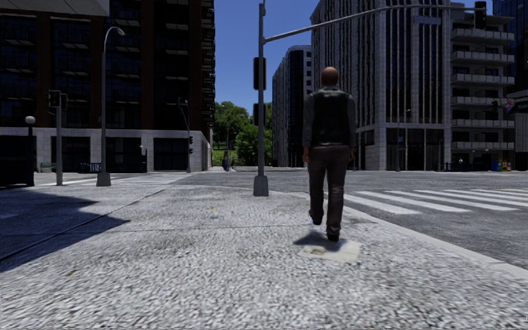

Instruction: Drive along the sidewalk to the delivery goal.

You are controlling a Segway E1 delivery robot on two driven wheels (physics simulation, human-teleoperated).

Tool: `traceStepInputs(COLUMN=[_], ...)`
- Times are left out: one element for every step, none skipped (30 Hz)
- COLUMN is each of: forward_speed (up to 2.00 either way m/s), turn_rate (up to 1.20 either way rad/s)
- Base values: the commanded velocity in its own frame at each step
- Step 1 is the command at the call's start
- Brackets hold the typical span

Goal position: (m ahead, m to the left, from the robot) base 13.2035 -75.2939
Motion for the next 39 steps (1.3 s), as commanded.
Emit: traceStepInputs(forward_speed=[1.24, 1.24, 1.24, 1.24, 1.24, 1.24, 1.24, 1.24, 1.24, 1.24, 1.24, 1.24, 1.24, 1.24, 1.24, 1.24, 1.24, 1.24, 1.24, 1.24, 1.24, 1.24, 1.24, 1.24, 1.24, 1.24, 1.24, 1.24, 1.24, 1.24, 1.24, 1.24, 1.24, 1.24, 1.24, 1.24, 1.24, 1.23, 1.21], turn_rate=[0.0, 0.0, 0.0, 0.0, 0.0, 0.0, 0.0, 0.0, 0.0, 0.0, 0.0, 0.0, 0.0, 0.0, 0.0, 0.0, 0.0, 0.0, 0.0, 0.0, 0.0, 0.0, 0.0, 0.0, 0.0, 0.0, 0.0, 0.0, 0.0, 0.0, 0.0, 0.0, 0.0, 0.0, 0.0, 0.0, 0.0, 0.0, 0.0])
